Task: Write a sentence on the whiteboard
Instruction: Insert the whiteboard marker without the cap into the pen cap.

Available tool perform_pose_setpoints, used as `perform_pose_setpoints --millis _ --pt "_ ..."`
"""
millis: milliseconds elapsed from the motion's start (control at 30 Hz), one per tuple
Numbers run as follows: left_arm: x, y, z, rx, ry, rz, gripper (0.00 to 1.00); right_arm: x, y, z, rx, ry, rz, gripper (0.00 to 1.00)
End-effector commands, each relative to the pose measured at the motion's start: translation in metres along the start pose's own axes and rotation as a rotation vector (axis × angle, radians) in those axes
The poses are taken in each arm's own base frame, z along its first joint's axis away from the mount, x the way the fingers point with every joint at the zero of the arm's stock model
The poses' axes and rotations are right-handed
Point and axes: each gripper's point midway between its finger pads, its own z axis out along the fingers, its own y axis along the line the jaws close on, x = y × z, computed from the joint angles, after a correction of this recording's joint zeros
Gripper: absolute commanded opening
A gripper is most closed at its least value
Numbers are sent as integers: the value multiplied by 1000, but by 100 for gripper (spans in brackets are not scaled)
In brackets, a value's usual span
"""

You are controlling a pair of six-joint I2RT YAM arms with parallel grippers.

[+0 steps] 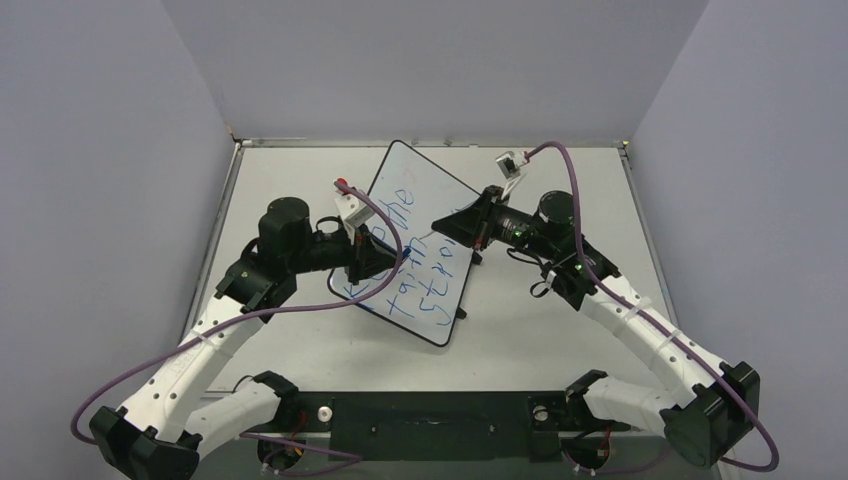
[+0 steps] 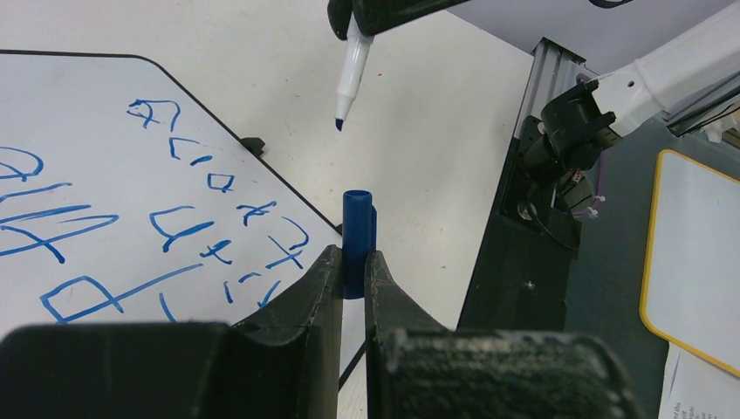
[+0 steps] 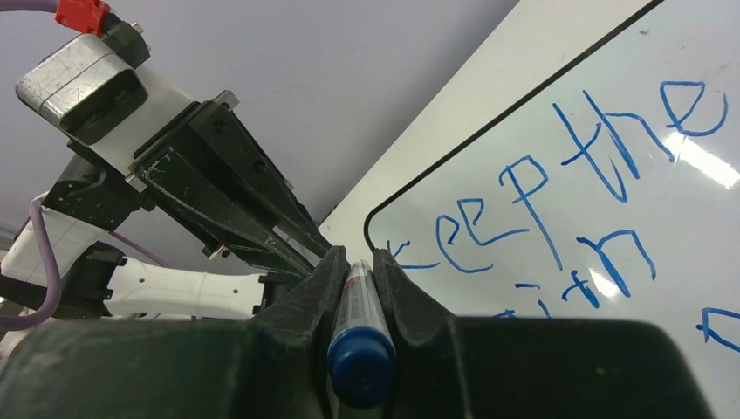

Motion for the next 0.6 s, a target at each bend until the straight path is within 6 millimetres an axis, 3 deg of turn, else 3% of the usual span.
perform_pose_setpoints --millis 0,567 --pt "-13 -6 -2 29 -52 44 0 -4 21 -3 -74 -17 -58 0" --pt "-11 -6 -1 32 -49 40 0 14 31 4 -129 26 -29 0"
